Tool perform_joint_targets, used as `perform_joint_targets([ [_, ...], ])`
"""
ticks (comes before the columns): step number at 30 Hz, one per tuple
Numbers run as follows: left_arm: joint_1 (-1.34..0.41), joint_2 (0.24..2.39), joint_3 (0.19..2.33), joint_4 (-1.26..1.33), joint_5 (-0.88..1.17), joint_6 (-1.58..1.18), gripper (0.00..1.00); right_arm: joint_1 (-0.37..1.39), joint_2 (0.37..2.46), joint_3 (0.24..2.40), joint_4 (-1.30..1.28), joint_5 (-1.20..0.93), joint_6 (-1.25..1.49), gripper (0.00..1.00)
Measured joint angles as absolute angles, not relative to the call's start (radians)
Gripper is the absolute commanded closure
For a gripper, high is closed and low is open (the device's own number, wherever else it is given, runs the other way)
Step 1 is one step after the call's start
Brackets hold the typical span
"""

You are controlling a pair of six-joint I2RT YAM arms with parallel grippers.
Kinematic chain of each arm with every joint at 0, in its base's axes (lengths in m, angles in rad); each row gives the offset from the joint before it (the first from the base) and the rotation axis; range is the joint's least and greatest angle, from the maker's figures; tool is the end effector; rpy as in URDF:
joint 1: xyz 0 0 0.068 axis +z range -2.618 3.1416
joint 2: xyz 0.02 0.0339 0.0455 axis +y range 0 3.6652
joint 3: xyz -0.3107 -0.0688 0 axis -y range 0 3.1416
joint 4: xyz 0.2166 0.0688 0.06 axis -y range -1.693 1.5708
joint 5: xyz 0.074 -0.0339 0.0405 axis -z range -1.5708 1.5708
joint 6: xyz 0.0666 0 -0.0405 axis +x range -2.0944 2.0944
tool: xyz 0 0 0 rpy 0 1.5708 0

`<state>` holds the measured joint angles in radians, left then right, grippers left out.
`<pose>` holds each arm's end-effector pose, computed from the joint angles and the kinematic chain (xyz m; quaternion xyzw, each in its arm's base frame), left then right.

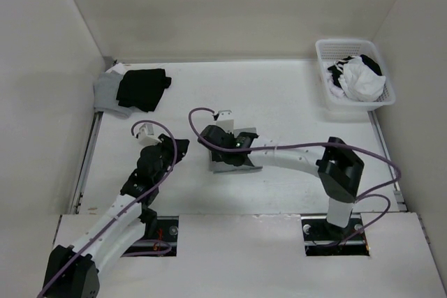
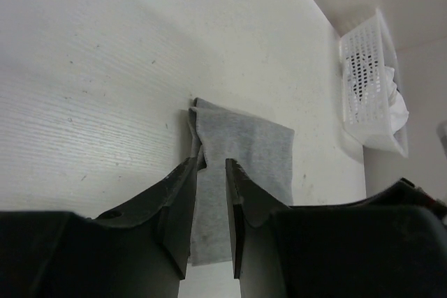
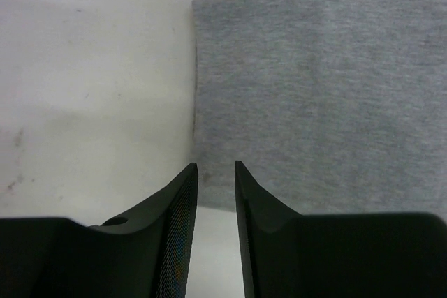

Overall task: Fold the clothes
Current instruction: Fold the tank top

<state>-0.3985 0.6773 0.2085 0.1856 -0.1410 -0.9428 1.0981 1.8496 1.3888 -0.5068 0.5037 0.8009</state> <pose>0.1258 -0.0428 0.2248 -0.2552 0.7571 -0.3280 0.5041 0.2113 0.3426 0.2607 -0.0637 0.9255 0.0954 0.3609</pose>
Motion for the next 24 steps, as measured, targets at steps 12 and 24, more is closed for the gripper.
perform_joint_targets([
  [12,-0.643,0.994,0.276,0.296,-0.142,-0.946,0.78,0.932,1.359,0.865,-0.130,0.349,0.782,0.98],
  [24,-0.762,1.303,0.313,0.472,-0.146,-0.980,0.82,0.815,1.369,0.495,0.199,0.134,0.894,0.97],
])
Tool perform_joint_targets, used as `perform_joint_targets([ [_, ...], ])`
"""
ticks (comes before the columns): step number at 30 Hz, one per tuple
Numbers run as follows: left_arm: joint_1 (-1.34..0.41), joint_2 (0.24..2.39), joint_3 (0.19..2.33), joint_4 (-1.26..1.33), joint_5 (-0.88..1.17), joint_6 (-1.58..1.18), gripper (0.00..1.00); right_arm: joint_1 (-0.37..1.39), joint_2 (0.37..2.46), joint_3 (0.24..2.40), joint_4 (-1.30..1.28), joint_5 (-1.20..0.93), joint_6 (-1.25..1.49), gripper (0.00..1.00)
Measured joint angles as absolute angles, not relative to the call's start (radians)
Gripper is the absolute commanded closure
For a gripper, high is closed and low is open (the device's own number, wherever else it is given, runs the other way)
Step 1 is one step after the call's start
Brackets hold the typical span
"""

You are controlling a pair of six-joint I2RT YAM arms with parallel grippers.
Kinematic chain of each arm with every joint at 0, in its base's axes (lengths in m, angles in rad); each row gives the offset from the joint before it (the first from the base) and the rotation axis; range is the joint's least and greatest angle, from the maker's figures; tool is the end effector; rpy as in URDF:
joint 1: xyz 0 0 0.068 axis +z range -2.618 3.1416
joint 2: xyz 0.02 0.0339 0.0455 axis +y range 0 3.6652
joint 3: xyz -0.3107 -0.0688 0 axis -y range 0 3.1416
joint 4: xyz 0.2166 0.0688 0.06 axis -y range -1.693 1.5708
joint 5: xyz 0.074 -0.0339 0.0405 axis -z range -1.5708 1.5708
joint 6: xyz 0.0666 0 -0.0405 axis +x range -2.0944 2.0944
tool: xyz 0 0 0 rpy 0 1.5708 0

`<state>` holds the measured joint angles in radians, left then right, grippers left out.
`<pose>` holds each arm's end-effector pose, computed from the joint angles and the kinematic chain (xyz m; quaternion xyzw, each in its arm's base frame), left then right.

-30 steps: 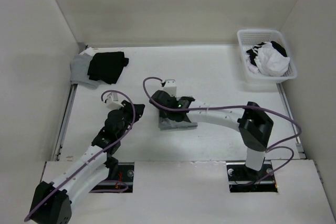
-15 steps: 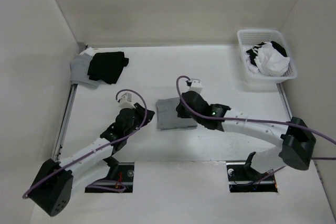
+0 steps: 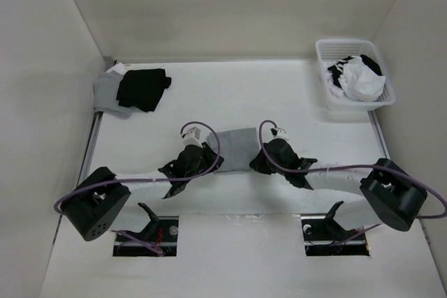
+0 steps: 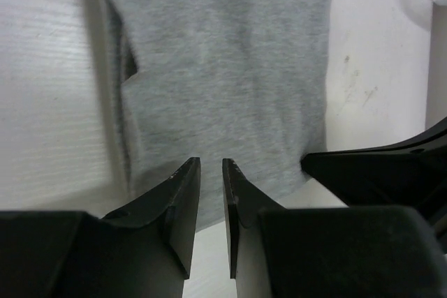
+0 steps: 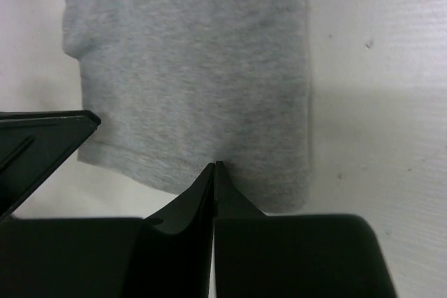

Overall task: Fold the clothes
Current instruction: Fold the tank top

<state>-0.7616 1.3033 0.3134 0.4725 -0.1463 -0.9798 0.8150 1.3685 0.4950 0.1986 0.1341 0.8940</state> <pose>0.1721 -0.1506 0.1958 -0.1304 0.8530 -0.3427 0.3713 0.1793 0.1773 0.2029 0.0645 0.8975 0.2863 0.3293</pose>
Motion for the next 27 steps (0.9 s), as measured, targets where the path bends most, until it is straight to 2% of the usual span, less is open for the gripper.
perform_joint_targets([
  [4,-0.733,1.303,0.257,0.470,-0.144,-0.989,0.80,0.803,1.365,0.455,0.221,0.128,0.931,0.91],
  [9,-0.664,1.193,0.221,0.432,-0.134,-0.991,0.74,0.796,1.257,0.437,0.198,0.123,0.946,0.71],
  [11,-0.647,1.112,0.218,0.388,-0.141,-0.973,0.71,0.790,1.167,0.438,0.184,0.123,0.938,0.67],
  [15,-0.626,0.940,0.225,0.289,-0.163,-0.919,0.61,0.736,0.990,0.449,0.166,0.130,0.892,0.62],
  [19,-0.570,0.852,0.245,0.207,-0.202,-0.865,0.54,0.617,0.912,0.464,0.163,0.142,0.844,0.60],
  [27,-0.409,0.871,0.276,0.078,-0.228,-0.813,0.52,0.445,0.951,0.466,0.197,0.184,0.786,0.52],
])
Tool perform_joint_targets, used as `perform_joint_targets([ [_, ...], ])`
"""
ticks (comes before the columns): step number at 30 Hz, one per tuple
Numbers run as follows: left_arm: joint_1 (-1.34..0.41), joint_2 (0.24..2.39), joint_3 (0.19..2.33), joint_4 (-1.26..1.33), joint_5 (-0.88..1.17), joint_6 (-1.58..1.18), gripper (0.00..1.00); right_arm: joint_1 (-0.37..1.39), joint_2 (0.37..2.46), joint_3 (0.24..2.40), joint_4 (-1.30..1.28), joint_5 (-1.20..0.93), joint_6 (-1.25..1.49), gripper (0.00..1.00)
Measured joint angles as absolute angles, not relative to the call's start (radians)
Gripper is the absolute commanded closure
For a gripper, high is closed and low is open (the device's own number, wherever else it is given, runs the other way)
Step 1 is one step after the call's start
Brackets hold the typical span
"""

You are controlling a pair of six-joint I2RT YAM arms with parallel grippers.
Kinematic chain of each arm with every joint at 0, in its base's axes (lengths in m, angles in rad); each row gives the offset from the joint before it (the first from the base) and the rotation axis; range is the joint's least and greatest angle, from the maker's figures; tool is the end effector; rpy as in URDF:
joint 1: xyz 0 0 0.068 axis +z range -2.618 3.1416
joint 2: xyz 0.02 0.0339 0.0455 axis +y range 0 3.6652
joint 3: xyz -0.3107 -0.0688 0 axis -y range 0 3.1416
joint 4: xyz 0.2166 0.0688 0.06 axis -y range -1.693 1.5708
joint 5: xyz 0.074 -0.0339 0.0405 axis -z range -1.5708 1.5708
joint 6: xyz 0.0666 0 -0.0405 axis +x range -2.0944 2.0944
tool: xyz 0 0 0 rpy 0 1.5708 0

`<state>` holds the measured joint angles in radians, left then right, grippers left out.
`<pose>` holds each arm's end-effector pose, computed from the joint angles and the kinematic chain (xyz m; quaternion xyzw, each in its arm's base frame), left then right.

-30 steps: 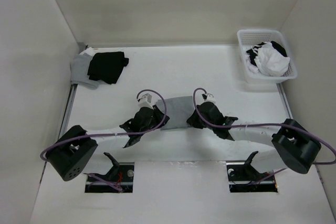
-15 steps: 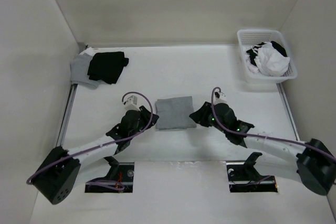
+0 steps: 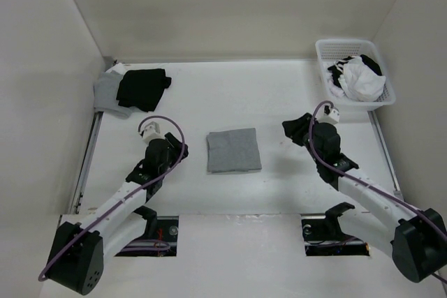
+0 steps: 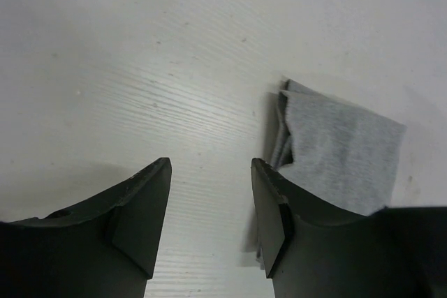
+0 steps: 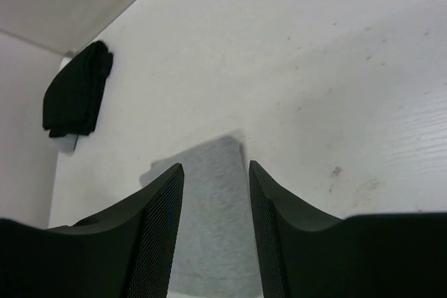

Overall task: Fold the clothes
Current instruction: Fold the tank top

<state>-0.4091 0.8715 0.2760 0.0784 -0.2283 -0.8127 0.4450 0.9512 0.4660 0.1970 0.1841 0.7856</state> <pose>0.1470 -0.0473 0.2108 -0.2282 0.8299 -0.2059 0.4657 0.1793 0.0720 0.2789 0.1894 0.7771 0.2837 0.5290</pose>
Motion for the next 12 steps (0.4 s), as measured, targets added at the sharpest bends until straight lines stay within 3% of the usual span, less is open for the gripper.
perform_joint_targets([
  [12,-0.395,0.978,0.292,0.046,-0.225,-0.784,0.54,0.368,1.010,0.350,0.311,0.254,0.762,0.51],
])
